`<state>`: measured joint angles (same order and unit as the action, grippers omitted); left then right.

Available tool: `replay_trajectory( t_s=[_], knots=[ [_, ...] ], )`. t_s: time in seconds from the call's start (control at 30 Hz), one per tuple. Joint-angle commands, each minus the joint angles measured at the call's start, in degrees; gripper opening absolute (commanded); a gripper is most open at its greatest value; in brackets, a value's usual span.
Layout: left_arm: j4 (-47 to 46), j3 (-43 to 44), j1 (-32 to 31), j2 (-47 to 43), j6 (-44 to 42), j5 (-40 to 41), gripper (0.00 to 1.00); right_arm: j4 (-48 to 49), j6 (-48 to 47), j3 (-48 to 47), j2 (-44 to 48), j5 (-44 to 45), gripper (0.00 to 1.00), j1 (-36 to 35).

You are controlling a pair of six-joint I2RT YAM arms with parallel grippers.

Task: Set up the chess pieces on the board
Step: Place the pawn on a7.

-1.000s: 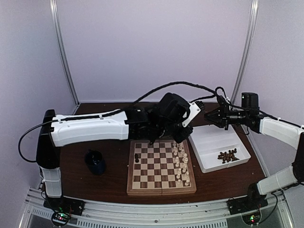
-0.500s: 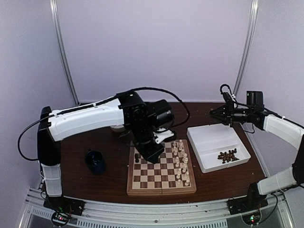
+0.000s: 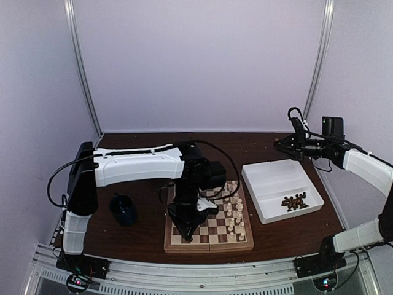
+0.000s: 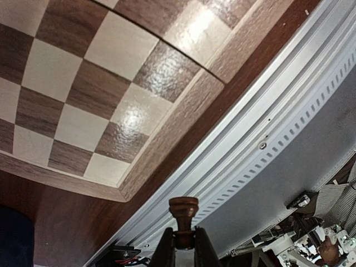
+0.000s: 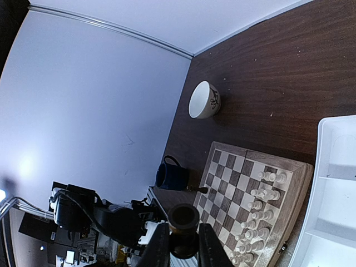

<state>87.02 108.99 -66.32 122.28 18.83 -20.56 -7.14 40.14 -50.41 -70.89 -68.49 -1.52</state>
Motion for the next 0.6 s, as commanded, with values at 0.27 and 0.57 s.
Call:
replay_trajectory(
  t_s=[0.27,0.57],
  knots=[
    [3.9,1.2,-0.3,5.3,0.5,1.6,0.09,1.3,0.2,-0.7,1.2,0.3,0.02,0.4],
    [5.8,4.7,-0.2,8.5,1.4,7.4,0.1,1.8,0.5,-0.6,1.1,0.3,0.02,0.3]
  ],
)
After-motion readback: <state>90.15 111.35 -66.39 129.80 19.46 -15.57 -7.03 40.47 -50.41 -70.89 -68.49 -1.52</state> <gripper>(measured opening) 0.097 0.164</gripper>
